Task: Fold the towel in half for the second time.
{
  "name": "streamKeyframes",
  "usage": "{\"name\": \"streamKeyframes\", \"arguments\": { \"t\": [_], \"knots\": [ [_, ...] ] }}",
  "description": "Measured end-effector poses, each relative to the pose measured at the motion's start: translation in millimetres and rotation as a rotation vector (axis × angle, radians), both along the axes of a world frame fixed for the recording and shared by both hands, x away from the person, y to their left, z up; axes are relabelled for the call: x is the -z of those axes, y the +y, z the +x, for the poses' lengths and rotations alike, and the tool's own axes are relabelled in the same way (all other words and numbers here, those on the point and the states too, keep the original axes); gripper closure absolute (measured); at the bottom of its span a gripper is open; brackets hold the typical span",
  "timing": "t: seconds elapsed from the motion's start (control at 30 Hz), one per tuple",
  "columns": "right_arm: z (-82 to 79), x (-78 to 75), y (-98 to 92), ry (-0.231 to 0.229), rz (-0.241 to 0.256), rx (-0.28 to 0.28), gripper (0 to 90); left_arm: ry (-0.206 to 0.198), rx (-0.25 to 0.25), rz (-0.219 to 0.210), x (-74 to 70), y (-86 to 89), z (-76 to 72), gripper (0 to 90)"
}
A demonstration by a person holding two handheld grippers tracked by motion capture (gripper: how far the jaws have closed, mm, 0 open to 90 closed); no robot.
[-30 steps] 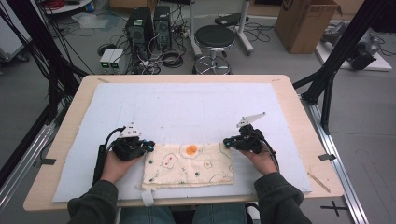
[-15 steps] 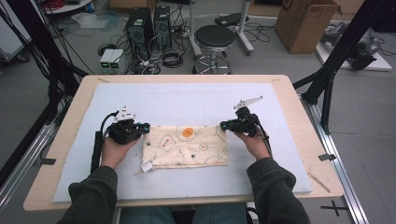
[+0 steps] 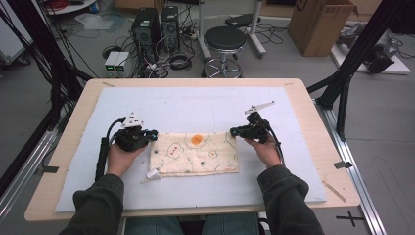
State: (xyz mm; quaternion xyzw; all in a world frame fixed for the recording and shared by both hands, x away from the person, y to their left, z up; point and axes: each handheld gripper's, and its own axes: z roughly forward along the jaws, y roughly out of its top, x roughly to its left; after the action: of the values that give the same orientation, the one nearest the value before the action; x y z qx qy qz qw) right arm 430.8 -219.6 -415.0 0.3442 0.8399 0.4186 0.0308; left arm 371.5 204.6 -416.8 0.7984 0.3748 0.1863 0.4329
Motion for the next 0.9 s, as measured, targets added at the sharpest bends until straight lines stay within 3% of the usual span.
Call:
{"name": "streamKeyframes", "arguments": {
  "t": [0.3,0.9],
  "knots": [
    [-5.1,3.2,-0.3,0.014,0.010,-0.011,85.4,-0.017,0.020,0.012,1.2,1.1,-11.0,84.8],
    [-24.0,-7.6,-6.4,0.005,0.054,-0.063,85.3,-0.054,0.079,0.011,-5.5,3.0,-36.0,84.7]
  ]
}}
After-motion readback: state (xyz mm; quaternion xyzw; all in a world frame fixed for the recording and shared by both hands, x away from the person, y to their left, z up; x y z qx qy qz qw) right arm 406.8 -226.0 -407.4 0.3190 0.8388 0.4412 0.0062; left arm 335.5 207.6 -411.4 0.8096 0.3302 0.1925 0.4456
